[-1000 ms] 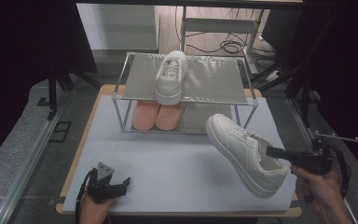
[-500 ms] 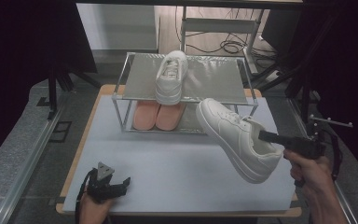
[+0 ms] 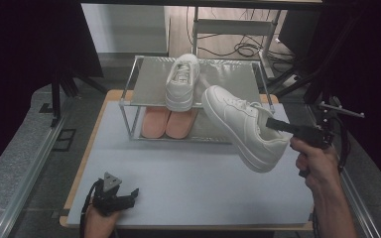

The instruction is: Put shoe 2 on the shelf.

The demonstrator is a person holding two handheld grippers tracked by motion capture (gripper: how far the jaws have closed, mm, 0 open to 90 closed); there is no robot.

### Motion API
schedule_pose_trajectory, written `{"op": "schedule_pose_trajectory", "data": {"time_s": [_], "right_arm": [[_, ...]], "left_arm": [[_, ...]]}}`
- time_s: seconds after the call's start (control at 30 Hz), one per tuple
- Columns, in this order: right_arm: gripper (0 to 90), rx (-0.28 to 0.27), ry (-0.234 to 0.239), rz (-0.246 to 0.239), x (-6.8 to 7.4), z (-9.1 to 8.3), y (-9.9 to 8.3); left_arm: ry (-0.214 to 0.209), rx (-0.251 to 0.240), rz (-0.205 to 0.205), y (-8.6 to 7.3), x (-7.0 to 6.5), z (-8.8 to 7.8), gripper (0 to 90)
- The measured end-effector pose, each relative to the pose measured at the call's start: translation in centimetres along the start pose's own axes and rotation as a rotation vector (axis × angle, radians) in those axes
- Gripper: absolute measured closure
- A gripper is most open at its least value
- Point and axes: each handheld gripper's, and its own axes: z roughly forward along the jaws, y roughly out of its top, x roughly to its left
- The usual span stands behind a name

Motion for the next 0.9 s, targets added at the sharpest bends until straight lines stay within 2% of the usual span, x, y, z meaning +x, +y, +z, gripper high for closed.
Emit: {"op": "schedule_pose_trajectory", "data": {"time_s": [0.33,0.57,0.9], "right_arm": [[84.7,-0.054,-0.061,0.028,-0.1,2.6,1.8],[84.6,-0.108,-0.098,0.072,-0.6,4.7,2.8],[84.2,-0.186,-0.18,0.109,-0.6,7.7,3.7]], "left_arm": [[0.0,0.0,0.0,0.0,0.0,0.0,13.5],[0.0,-0.001,0.0,0.0,0.0,0.0,13.5],[0.001,-0.001,0.0,0.0,0.0,0.0,13.5]]}}
